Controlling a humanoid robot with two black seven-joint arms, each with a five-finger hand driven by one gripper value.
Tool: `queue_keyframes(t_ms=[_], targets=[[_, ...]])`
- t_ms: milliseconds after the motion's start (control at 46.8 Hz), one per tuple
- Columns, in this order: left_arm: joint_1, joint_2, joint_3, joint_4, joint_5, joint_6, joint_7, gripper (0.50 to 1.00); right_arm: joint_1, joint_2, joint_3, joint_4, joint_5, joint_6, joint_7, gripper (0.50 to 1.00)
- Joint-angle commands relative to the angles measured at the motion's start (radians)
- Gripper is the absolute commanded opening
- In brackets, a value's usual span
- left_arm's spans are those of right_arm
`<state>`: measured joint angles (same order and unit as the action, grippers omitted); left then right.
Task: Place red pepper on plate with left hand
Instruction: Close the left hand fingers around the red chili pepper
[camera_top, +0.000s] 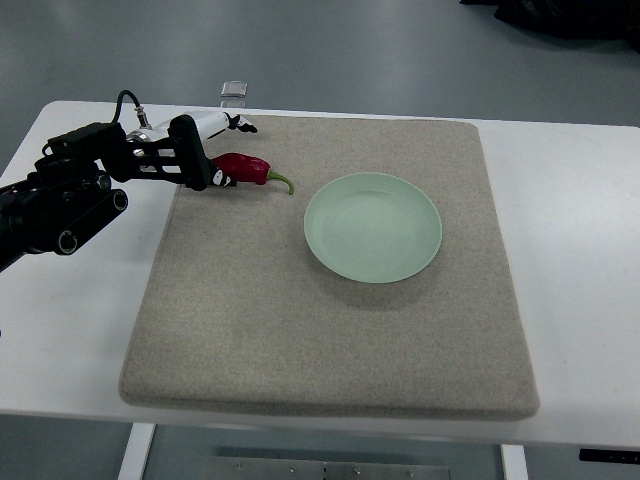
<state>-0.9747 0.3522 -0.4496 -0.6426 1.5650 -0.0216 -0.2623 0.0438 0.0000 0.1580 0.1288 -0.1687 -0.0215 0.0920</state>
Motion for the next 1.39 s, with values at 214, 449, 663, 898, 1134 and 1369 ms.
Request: queue_keyframes(t_ms=[214, 449, 663, 898, 1134, 1369], targets=[[0.001, -0.025, 0.017, 0.001, 0.0, 0.0, -0.001, 0.78, 0.001, 0.0, 0.0, 0.0, 0.0, 0.0, 0.0, 0.932], [0.001, -0.038, 0.023, 0.021, 0.0, 0.0, -0.002, 0.739, 0.001, 0.0, 0.0, 0.0, 0.0, 0.0, 0.0, 0.932], [0.001, -0.042, 0.032, 0.037, 0.0, 0.0, -0.002, 0.705, 0.001, 0.0, 0.0, 0.0, 0.0, 0.0, 0.0, 0.932], [0.001, -0.047, 0.035, 0.038, 0.0, 0.0, -0.002, 0.671, 0.001, 0.0, 0.0, 0.0, 0.0, 0.0, 0.0, 0.932], [-0.001, -0.049, 0.035, 0.037, -0.003, 0.0, -0.002, 0.666, 0.001, 0.0, 0.0, 0.0, 0.0, 0.0, 0.0, 0.932], [-0.002, -0.049, 0.035, 0.037, -0.003, 0.002, -0.002, 0.621, -0.001, 0.0, 0.0, 0.0, 0.0, 0.0, 0.0, 0.932]])
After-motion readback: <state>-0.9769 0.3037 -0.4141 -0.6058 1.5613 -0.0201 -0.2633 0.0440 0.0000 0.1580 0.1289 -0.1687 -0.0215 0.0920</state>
